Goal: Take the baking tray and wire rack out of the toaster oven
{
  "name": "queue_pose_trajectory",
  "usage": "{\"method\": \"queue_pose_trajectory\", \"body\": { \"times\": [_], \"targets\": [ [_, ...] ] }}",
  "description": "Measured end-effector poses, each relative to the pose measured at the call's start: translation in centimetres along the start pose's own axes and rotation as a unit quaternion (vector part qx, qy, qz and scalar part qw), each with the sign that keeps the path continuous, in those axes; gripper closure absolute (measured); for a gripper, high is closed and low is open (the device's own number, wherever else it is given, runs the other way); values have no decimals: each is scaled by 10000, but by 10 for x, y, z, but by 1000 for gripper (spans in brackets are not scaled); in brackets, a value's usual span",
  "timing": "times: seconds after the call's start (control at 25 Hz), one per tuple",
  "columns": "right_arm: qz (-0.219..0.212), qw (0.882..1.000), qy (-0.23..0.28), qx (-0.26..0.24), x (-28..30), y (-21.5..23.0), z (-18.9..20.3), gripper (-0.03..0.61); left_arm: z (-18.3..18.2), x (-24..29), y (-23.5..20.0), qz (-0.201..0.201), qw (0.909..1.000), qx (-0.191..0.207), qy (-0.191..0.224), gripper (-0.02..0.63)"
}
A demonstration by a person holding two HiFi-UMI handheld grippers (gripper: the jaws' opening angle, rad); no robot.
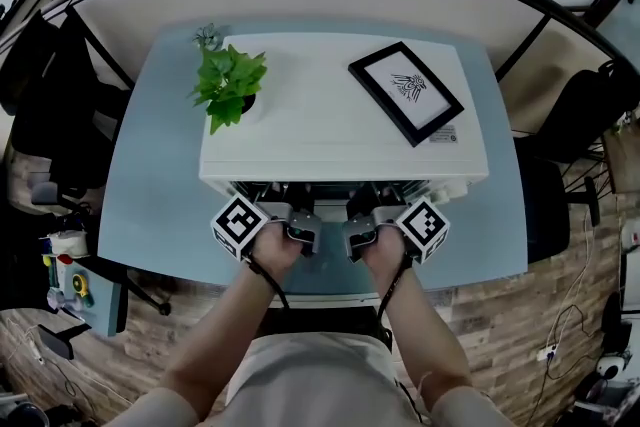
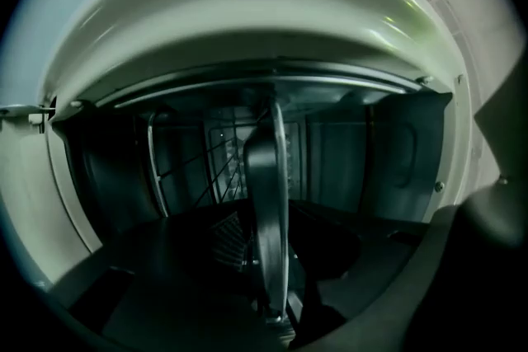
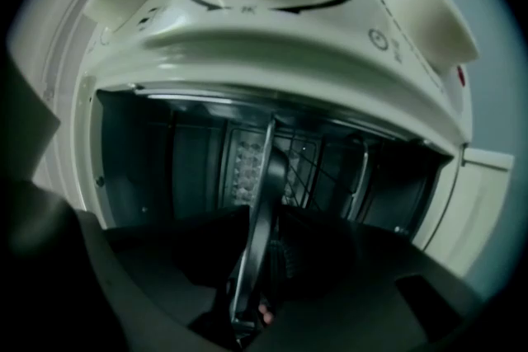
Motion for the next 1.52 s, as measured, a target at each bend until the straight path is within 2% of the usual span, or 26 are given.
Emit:
{"method": "queue_pose_trajectory", "body": {
  "times": [0.12,0.28,0.44,0.8,1.12,1.52],
  "targets": [
    [-23,9999,57,96,2,1,0,465,-1,-1,-3,-50,10000,-54,-19,514],
    [177,9998,43,84,-3,0,2,471,-2,-5,0,-302,9991,268,-120,514],
    [273,9995,-7,138,-17,-4,6,476,2,-18,5,-526,9984,95,-162,520],
    [767,9968,-110,211,-64,-12,20,480,18,-62,18,-945,9949,132,-337,526],
    [973,9932,-75,636,-109,-18,36,492,33,-104,33,-1246,9906,164,-540,529],
    [1179,9904,-217,692,-157,-28,52,495,42,-147,47,-1361,9855,258,-982,526]
  ]
}}
Point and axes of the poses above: the fingertips, and each gripper's own axes: x forward along the fingers, y to its right, z out of its underside, the point moved 9 cm from there along -x, backward along the fingers, and after that the axes turned 2 degrees about z, right-handed, at the moved point
